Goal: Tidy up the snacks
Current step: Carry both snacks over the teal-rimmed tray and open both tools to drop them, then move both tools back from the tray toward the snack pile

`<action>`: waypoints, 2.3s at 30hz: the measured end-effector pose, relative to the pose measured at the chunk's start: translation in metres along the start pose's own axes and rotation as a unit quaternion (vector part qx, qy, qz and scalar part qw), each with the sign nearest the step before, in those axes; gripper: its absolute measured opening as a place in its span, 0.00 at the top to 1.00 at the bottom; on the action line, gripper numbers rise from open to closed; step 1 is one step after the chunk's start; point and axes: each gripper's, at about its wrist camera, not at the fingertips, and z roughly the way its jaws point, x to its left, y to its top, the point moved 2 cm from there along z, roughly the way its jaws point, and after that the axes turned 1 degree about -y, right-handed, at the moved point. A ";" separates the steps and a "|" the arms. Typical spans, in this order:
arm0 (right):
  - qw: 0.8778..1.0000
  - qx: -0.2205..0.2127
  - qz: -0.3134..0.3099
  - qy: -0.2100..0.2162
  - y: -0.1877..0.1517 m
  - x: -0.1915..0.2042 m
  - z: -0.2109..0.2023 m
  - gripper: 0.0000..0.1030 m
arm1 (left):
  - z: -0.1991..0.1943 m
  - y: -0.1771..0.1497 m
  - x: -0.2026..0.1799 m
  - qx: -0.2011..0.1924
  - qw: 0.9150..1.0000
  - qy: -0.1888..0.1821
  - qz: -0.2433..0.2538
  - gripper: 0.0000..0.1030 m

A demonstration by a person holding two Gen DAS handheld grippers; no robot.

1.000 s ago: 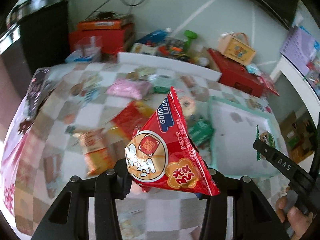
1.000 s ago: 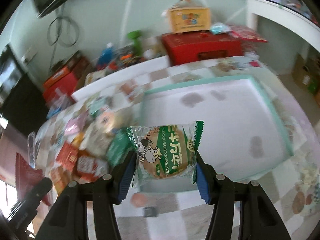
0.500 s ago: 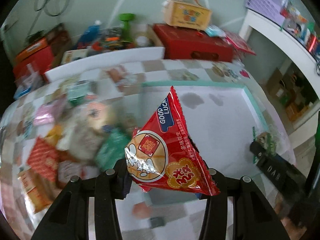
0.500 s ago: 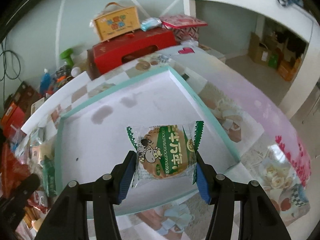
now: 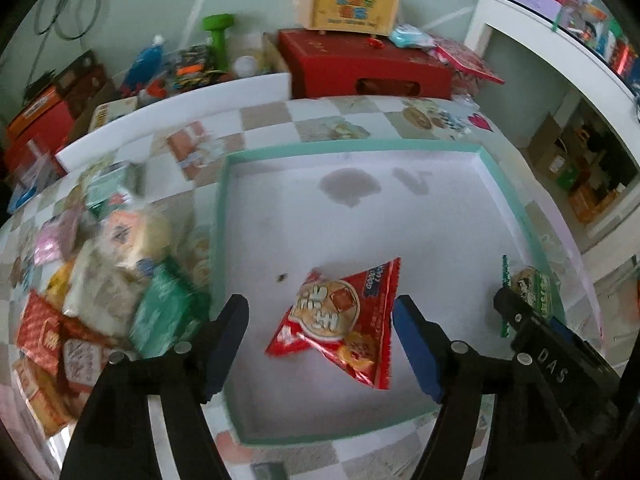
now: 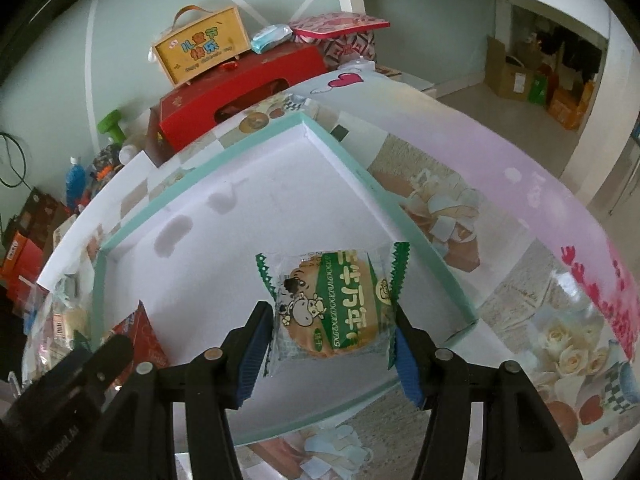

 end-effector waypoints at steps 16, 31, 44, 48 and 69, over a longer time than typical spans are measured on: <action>0.998 -0.029 -0.048 0.010 0.002 0.022 -0.014 0.00 | -0.038 -0.020 0.096 -0.044 0.991 0.090 -0.093 0.01; 0.991 -0.063 -0.115 0.028 -0.005 0.075 -0.035 0.00 | -0.058 -0.053 0.179 -0.052 0.977 0.133 -0.156 0.01; 0.978 -0.072 -0.159 0.113 -0.035 0.147 -0.068 0.00 | -0.088 -0.095 0.260 -0.022 0.960 0.148 -0.237 0.01; 0.967 -0.060 -0.188 0.159 -0.054 0.177 -0.074 0.00 | -0.093 -0.106 0.274 -0.018 0.956 0.139 -0.257 0.01; 0.906 0.076 -0.376 0.179 -0.175 0.268 -0.052 0.00 | -0.075 -0.125 0.288 0.028 0.950 0.077 -0.302 0.01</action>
